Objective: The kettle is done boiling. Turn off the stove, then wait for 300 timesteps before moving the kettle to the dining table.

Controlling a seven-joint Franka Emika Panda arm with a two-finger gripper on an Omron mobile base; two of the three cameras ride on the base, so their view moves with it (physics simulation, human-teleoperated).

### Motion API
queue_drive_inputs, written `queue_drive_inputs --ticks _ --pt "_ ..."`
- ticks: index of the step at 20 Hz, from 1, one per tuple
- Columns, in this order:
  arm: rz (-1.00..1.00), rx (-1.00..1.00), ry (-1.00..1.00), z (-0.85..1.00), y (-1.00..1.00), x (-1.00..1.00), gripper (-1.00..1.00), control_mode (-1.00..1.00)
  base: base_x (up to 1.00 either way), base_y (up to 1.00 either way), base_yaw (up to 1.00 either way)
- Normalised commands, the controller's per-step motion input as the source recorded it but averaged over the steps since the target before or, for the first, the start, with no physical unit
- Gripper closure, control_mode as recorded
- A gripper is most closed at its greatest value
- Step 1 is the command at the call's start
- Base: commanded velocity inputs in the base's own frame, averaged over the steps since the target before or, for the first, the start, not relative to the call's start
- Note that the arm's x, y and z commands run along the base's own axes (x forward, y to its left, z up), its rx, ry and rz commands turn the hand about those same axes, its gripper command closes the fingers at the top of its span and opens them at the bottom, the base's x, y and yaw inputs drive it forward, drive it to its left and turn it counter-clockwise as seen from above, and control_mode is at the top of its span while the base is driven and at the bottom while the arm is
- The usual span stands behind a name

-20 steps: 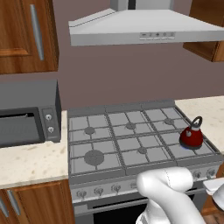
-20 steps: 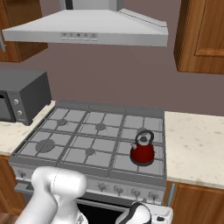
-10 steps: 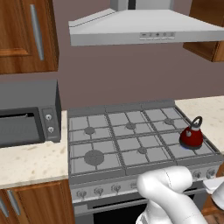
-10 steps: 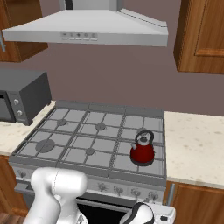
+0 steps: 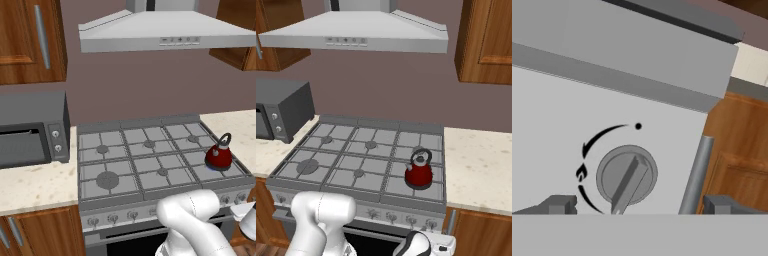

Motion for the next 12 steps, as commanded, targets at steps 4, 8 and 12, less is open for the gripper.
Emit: queue_drive_inputs --ticks 4,8,12 --pt "0.00 0.00 0.00 0.00 0.00 0.01 -1.00 -1.00 0.00 0.00 0.00" --pt "0.00 0.00 0.00 0.00 0.00 0.00 -1.00 -1.00 0.00 0.00 0.00" --pt "0.00 0.00 -0.01 0.08 0.00 -0.06 -1.00 -1.00 0.00 0.00 0.00"
